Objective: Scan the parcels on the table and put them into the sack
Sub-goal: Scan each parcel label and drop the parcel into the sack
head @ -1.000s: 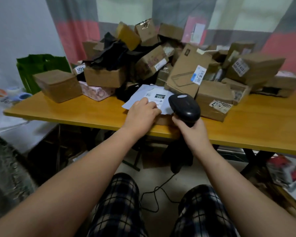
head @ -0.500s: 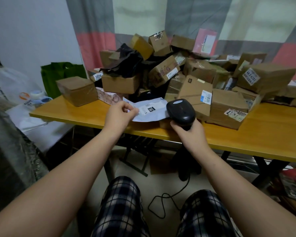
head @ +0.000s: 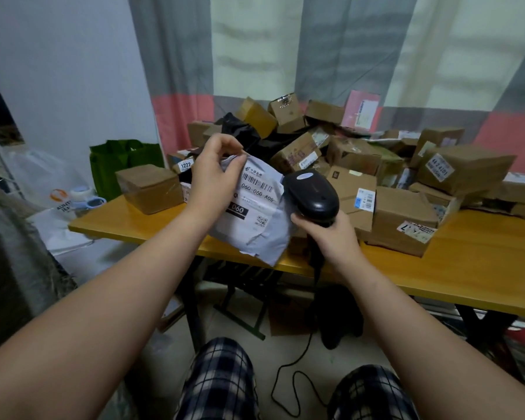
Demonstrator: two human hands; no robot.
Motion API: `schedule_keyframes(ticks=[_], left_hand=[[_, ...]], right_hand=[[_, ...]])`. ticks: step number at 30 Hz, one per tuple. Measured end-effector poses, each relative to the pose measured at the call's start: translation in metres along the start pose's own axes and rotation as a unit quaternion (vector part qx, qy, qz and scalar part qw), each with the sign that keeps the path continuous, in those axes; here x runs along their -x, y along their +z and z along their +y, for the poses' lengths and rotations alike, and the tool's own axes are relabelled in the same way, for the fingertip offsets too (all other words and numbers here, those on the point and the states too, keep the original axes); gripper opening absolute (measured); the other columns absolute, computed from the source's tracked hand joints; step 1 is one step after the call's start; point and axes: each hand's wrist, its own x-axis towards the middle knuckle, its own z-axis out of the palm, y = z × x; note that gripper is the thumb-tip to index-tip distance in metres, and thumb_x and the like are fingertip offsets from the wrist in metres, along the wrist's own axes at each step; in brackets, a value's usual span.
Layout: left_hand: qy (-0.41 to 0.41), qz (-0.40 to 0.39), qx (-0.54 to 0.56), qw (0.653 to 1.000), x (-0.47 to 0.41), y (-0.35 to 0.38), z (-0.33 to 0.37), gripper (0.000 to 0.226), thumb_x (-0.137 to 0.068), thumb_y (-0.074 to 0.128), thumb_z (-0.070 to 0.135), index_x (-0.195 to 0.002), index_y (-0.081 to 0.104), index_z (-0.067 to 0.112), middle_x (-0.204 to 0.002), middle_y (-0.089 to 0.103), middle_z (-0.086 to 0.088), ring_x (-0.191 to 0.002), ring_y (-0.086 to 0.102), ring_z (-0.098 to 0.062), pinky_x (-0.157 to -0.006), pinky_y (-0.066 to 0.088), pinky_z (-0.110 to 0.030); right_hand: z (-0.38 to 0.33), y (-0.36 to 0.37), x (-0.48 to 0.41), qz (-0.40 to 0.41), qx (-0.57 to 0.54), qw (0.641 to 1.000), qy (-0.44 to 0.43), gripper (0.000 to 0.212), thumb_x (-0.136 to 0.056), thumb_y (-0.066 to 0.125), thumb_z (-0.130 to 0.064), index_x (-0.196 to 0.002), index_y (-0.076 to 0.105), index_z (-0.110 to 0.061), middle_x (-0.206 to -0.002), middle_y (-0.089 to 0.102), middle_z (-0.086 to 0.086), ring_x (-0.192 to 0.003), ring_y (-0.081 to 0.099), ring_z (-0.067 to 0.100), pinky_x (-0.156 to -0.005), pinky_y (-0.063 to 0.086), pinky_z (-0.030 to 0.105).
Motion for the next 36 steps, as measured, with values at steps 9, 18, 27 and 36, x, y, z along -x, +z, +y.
schedule_keyframes(ticks=[9,18,27,36], left_hand=[[-0.118,-0.04,0.046,0.991,0.022,-0.001,-0.009,0.026,-0.089,0.065,0.009,-0.104,0.049,0.023,-0.088,0.064,0.006,-0.085,0.062,-0.002,-0.081,0.048,-0.02],[-0.216,-0.158,-0.025,0.963,0.06,-0.012,-0.037,0.012,-0.086,0.07,0.011,-0.077,0.067,0.018,-0.076,0.064,0.012,-0.067,0.058,0.006,-0.057,0.04,-0.003],[-0.116,-0.045,-0.119,0.985,0.007,-0.015,-0.02,0.001,-0.084,0.07,0.019,-0.083,0.07,0.018,-0.079,0.064,0.007,-0.08,0.06,-0.009,-0.073,0.046,-0.024],[-0.176,-0.083,-0.122,0.973,0.001,-0.01,-0.03,0.014,-0.085,0.071,0.019,-0.094,0.073,0.01,-0.094,0.072,-0.009,-0.089,0.066,-0.02,-0.084,0.054,-0.039]], right_hand=[[-0.001,0.012,0.006,0.049,-0.073,0.996,-0.016,0.035,-0.074,0.074,0.009,-0.097,0.068,-0.017,-0.088,0.073,-0.005,-0.084,0.069,0.005,-0.069,0.053,0.02],[-0.004,0.01,0.011,0.038,0.05,0.997,-0.048,0.032,-0.073,0.077,0.001,-0.098,0.066,-0.014,-0.084,0.069,-0.014,-0.077,0.06,-0.012,-0.069,0.045,0.015],[-0.016,0.015,0.044,0.052,0.104,0.992,-0.044,0.028,-0.073,0.079,-0.021,-0.097,0.066,-0.027,-0.088,0.069,-0.009,-0.086,0.064,0.004,-0.068,0.047,0.014],[-0.016,0.028,0.047,0.036,0.098,0.994,-0.017,0.023,-0.075,0.078,-0.021,-0.09,0.064,-0.032,-0.084,0.066,-0.016,-0.082,0.059,-0.006,-0.071,0.048,0.012]])
